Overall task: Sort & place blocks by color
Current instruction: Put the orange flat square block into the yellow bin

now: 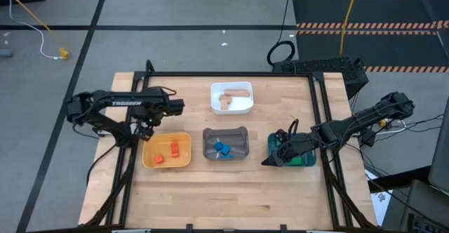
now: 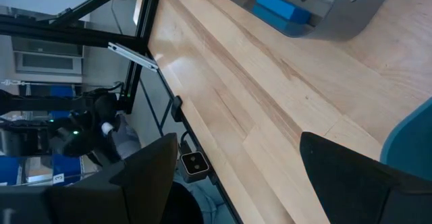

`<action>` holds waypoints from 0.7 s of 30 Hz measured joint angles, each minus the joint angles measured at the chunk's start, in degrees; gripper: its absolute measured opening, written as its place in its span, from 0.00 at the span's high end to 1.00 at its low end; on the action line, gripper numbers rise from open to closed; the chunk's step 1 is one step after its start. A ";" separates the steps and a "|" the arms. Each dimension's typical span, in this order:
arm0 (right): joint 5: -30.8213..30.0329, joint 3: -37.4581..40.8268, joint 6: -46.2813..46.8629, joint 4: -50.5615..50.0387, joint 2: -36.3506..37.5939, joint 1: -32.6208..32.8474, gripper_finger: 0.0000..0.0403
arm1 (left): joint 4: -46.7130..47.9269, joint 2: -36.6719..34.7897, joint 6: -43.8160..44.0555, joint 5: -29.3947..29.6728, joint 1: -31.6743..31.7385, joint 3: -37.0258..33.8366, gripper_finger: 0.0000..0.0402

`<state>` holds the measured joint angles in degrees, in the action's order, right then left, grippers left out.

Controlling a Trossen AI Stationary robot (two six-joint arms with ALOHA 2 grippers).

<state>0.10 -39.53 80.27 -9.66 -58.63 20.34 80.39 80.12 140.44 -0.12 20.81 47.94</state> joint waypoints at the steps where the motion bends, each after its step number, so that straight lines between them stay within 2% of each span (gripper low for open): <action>1: 0.00 0.00 0.00 0.03 0.00 0.00 0.25 | 0.18 0.75 1.63 -0.80 -0.03 0.00 0.33; 10: 0.00 0.00 0.00 0.03 0.00 0.00 0.25 | 0.16 5.46 17.25 -3.94 -1.46 -2.32 0.33; 17: 0.00 0.00 0.00 0.04 0.00 0.00 0.25 | -0.44 5.40 22.15 -3.94 -1.61 -4.48 0.33; 21: 0.00 0.00 0.00 0.03 0.00 0.02 0.25 | -4.83 5.40 24.18 -3.94 -1.61 -8.48 0.33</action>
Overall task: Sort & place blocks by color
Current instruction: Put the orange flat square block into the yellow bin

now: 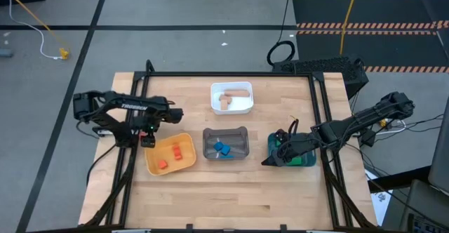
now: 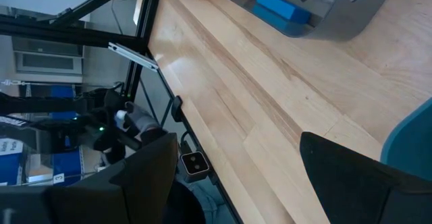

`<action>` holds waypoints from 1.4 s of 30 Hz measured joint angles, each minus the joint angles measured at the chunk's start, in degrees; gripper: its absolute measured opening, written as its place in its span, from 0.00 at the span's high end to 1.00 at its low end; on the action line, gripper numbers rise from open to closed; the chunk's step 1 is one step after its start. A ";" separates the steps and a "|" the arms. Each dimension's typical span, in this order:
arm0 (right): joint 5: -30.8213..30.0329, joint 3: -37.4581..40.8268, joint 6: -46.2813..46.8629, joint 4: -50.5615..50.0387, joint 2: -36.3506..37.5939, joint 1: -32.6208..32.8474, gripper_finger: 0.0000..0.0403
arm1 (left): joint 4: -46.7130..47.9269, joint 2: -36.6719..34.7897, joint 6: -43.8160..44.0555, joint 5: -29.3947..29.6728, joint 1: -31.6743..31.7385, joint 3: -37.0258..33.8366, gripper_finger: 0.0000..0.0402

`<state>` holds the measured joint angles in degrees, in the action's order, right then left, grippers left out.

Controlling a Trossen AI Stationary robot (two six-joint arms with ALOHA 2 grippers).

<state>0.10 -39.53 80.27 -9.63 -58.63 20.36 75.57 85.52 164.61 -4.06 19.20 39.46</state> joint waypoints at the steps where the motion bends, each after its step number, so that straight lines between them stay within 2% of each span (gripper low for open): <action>1: 0.00 0.00 0.00 0.00 0.00 -0.02 0.25 | -0.87 0.02 0.20 -0.10 0.00 -0.92 0.33; 6: 0.00 0.00 0.00 -0.01 0.00 -0.01 0.25 | -3.62 0.01 3.87 0.24 0.07 -2.87 0.33; 10: 0.00 -0.02 0.00 0.01 0.00 0.00 0.25 | -3.62 0.00 7.61 2.80 0.11 -3.02 0.33; 30: 0.00 -0.02 0.00 0.04 0.00 -0.02 0.25 | -2.53 0.00 8.57 3.84 1.36 -3.25 0.33; 34: 0.00 -0.01 0.00 0.05 0.00 0.00 0.25 | -1.36 0.00 7.92 4.55 1.36 -1.58 0.33; 42: 0.00 -0.02 0.00 0.07 0.00 -0.02 0.25 | -3.29 -0.03 15.17 4.21 3.16 1.61 0.33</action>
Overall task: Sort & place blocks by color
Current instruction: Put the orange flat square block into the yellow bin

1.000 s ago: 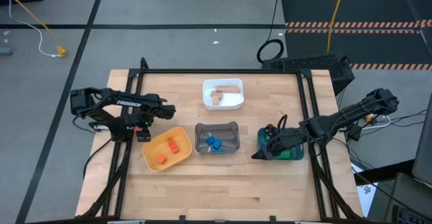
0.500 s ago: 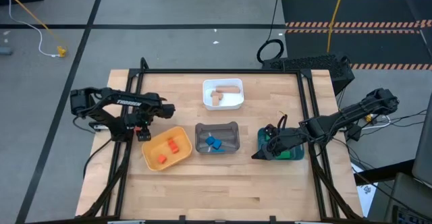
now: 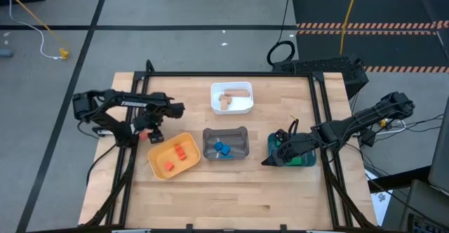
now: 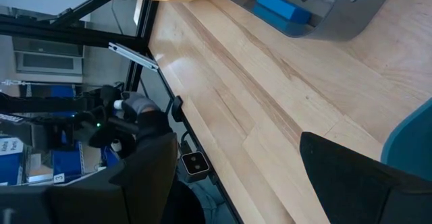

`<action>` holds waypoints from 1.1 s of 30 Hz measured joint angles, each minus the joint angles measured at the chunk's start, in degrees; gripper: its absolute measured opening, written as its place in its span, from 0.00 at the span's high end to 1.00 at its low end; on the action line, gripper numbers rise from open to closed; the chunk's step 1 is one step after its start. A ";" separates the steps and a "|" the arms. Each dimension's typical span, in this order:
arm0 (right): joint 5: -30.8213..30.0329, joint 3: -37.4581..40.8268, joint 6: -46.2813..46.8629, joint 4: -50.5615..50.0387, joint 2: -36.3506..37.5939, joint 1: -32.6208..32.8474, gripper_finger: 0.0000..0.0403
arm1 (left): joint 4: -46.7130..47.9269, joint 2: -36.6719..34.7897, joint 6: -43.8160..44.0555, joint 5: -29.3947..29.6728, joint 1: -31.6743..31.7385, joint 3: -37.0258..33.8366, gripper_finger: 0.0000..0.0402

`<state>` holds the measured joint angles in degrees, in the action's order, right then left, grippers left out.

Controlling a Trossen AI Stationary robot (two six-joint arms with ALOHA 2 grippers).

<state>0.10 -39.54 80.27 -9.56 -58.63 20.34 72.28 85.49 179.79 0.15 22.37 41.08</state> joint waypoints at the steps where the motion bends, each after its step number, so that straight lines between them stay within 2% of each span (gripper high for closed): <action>1: 0.00 -0.01 0.00 -0.01 0.00 0.00 0.25 | -0.47 -0.02 0.04 -0.10 0.79 -0.26 0.33; 8: 0.00 -0.01 0.00 0.04 0.00 0.02 0.25 | -2.40 0.01 0.14 -0.77 7.18 -2.40 0.33; 12: 0.00 0.00 0.00 0.13 0.00 0.01 0.25 | -2.39 0.01 -1.61 -1.66 8.58 -3.24 0.33; 22: 0.00 -0.01 0.00 0.12 0.00 0.01 0.25 | -3.68 0.01 -1.98 -5.54 7.63 -6.97 0.33; 33: 0.00 -0.01 0.00 0.13 0.00 0.01 0.25 | -5.05 0.03 -0.57 -3.65 6.85 -8.04 0.33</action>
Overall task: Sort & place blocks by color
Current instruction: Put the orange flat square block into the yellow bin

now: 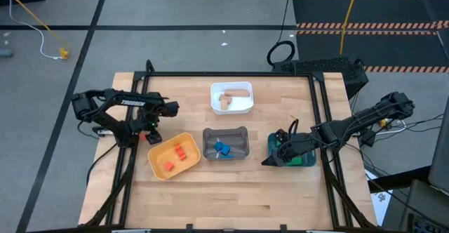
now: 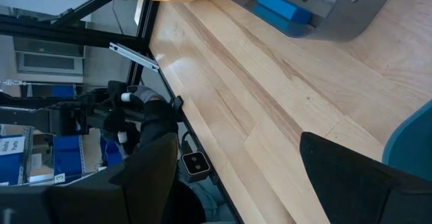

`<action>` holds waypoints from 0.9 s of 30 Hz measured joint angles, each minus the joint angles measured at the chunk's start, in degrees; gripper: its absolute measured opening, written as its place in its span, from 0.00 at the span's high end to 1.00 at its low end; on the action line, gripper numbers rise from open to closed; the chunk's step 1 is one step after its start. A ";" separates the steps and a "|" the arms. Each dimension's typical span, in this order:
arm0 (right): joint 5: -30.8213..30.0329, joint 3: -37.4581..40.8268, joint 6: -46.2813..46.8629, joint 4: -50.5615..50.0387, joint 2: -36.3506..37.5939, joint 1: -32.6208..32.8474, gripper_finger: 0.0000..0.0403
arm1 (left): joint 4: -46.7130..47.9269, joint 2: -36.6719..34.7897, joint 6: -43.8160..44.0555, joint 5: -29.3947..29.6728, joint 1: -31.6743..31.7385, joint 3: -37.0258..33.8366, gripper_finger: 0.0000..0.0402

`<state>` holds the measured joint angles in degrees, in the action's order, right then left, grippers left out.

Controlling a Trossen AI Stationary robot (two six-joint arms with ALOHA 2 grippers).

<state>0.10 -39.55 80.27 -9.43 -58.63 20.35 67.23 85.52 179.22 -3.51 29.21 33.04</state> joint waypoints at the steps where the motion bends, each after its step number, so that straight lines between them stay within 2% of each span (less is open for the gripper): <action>1: 0.00 0.00 0.00 0.01 0.00 0.01 0.25 | -0.19 0.00 -0.22 0.37 0.00 -0.08 0.33; 5: 0.00 0.00 0.00 0.00 0.00 -0.01 0.25 | -0.85 0.01 -3.77 3.59 -0.01 -0.17 0.33; 8: 0.00 0.00 0.00 0.03 0.00 0.00 0.25 | -1.21 1.80 -6.33 5.80 -0.61 -0.21 0.38; 16: 0.00 0.00 0.01 0.21 0.00 0.01 0.25 | 0.08 8.61 -8.60 7.08 -3.85 0.56 0.65; 27: 0.00 0.00 0.00 0.50 0.00 0.01 0.25 | 0.13 9.07 -9.92 6.73 -5.07 2.76 0.66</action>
<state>0.10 -39.55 80.27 -8.93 -58.63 20.36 67.36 94.59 169.30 3.22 24.14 35.79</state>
